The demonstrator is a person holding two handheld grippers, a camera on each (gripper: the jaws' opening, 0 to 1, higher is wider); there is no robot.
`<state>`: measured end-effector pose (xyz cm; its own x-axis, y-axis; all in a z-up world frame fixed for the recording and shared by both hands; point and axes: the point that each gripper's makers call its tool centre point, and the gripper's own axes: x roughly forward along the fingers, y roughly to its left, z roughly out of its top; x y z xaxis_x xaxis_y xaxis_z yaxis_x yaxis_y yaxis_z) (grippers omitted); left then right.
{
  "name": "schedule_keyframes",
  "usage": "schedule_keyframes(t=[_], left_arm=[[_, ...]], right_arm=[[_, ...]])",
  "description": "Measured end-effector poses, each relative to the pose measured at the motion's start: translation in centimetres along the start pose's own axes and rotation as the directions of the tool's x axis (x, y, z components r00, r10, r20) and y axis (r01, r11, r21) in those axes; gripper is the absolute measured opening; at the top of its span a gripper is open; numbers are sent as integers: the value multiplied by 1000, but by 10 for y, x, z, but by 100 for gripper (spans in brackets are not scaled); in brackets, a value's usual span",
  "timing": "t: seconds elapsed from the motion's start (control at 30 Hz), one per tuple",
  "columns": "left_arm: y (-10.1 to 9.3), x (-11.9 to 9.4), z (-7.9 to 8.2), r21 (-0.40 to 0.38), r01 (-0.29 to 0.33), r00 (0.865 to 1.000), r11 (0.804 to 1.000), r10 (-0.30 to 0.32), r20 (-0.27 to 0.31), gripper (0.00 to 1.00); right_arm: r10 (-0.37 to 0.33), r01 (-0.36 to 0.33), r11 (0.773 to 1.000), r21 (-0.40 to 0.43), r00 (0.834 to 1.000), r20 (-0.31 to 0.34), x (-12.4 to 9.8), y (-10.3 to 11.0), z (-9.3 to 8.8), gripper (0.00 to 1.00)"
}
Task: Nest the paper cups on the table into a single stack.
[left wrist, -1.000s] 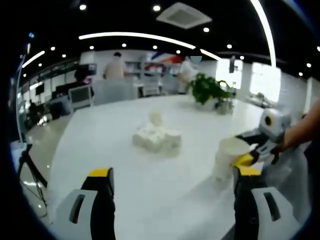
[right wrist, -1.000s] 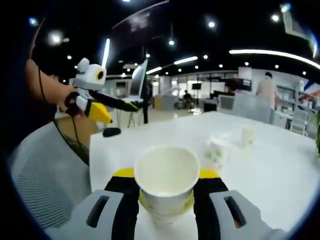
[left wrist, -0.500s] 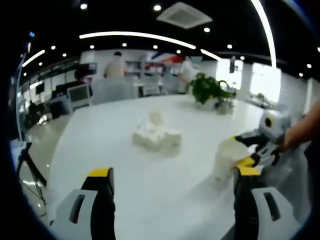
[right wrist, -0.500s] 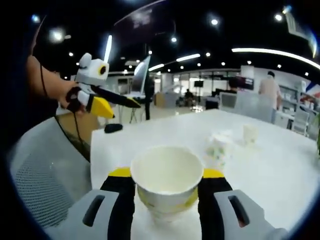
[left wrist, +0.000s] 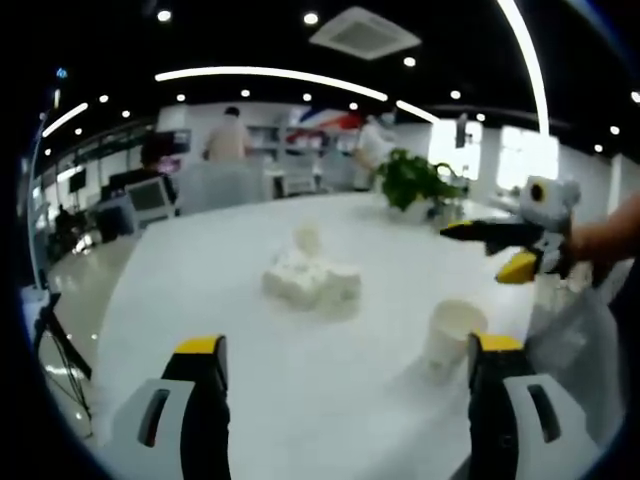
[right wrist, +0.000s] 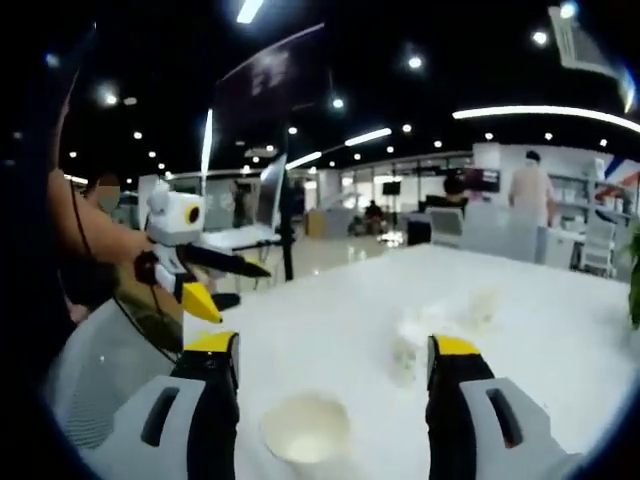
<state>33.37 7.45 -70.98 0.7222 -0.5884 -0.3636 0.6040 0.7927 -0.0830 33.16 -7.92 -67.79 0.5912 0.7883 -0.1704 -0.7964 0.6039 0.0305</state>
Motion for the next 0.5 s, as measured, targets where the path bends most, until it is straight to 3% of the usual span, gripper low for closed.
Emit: schedule_keyframes(t=[0.23,0.5], left_arm=[[-1,3,3,9,5,1000,1000,-5,4,99],[4,5,2,15,3,1000,1000,-3,-2,99]], right_arm=[[-62,62,998,-9,998,-12,-25,-30,2,82],[-142,142,990,-1,988,-62,-55,-68,-14,88]])
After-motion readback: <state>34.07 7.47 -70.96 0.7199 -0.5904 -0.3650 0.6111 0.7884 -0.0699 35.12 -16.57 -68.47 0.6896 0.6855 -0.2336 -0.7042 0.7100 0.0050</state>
